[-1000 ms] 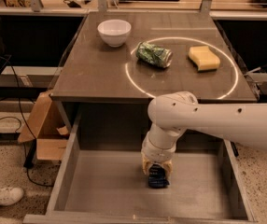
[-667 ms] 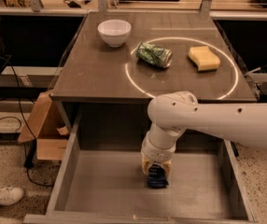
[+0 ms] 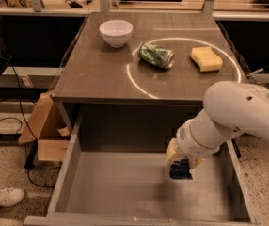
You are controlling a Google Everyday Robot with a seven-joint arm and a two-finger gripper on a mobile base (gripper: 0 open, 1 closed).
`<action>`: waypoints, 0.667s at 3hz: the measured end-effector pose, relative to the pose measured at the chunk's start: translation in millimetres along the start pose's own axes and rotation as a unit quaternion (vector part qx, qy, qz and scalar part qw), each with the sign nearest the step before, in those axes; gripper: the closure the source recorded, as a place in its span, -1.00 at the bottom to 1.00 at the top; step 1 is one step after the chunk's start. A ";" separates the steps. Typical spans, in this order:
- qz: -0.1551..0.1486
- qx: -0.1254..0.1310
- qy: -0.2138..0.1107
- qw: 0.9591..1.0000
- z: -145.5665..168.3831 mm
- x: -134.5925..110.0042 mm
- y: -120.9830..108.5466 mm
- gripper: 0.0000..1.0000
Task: Pick rxbar blueberry from top drawer and place on counter
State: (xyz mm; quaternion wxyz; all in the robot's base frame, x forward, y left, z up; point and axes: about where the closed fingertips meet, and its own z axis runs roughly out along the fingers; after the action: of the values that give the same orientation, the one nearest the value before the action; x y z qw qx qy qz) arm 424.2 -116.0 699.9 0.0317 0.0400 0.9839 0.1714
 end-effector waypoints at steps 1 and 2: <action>-0.009 -0.001 -0.003 1.000 -0.1 -4.1 5.2 1.00; -0.035 -0.008 -0.017 0.999 -9.4 -9.2 16.0 1.00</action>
Offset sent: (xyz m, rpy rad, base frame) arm 0.0165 0.0172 0.0291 0.0231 -0.1097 0.0998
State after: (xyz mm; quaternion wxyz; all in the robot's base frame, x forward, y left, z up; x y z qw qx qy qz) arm 433.7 -105.0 714.6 0.0546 0.0078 0.9825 0.1778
